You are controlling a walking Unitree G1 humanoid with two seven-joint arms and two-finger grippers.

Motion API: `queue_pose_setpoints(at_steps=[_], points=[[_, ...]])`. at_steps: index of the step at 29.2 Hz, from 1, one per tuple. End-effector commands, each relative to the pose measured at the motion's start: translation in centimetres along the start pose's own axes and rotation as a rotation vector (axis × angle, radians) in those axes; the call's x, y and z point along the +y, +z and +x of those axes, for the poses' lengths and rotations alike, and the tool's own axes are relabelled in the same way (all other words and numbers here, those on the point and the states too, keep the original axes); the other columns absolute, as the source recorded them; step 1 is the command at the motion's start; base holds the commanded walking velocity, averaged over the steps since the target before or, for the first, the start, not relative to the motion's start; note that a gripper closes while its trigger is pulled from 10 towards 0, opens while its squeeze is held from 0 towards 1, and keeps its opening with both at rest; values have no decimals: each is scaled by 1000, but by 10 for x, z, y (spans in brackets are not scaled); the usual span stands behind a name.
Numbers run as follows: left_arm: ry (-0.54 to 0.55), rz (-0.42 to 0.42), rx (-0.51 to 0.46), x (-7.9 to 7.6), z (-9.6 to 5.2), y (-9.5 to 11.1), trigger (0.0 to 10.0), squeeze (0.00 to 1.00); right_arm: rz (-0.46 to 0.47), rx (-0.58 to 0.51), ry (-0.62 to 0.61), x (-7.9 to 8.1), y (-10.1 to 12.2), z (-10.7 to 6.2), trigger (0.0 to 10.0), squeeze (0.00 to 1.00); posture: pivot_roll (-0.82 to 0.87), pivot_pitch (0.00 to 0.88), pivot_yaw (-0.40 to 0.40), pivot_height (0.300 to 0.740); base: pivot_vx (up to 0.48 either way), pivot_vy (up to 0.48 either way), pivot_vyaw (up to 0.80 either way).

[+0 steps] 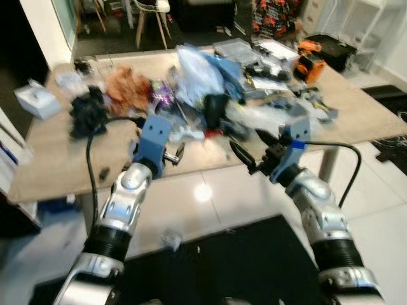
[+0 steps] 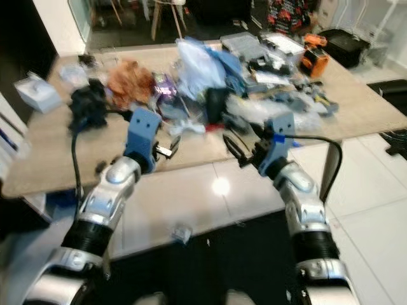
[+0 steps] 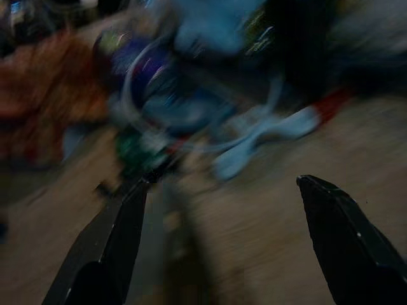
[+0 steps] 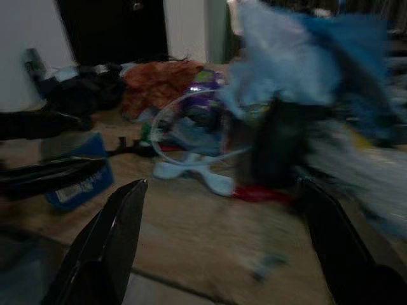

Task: Picking trash to rubbish bin

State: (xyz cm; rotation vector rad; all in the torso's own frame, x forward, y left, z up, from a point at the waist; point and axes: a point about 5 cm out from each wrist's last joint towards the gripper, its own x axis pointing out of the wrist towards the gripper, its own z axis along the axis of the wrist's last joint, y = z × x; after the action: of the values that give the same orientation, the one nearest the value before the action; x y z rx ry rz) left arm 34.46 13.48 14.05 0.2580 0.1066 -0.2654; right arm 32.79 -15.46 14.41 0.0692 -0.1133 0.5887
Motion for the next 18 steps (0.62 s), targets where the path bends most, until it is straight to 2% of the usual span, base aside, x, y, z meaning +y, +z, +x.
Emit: queue_pose_setpoints(at_steps=[1,8,18], points=[[29,-2,45,9,-3,2,10000,0,1,3,-5,-2,1,-1,10000,0,-92,0,-41,740,0,0,0],[47,10,99,16,-9,5,10000,0,1,13,7,-2,0,-1,10000,0,-88,0,-38,740,0,0,0],[53,19,109,20,-15,12,10000,0,-6,41,98,1,1,-6,10000,0,-84,0,-36,740,0,0,0]])
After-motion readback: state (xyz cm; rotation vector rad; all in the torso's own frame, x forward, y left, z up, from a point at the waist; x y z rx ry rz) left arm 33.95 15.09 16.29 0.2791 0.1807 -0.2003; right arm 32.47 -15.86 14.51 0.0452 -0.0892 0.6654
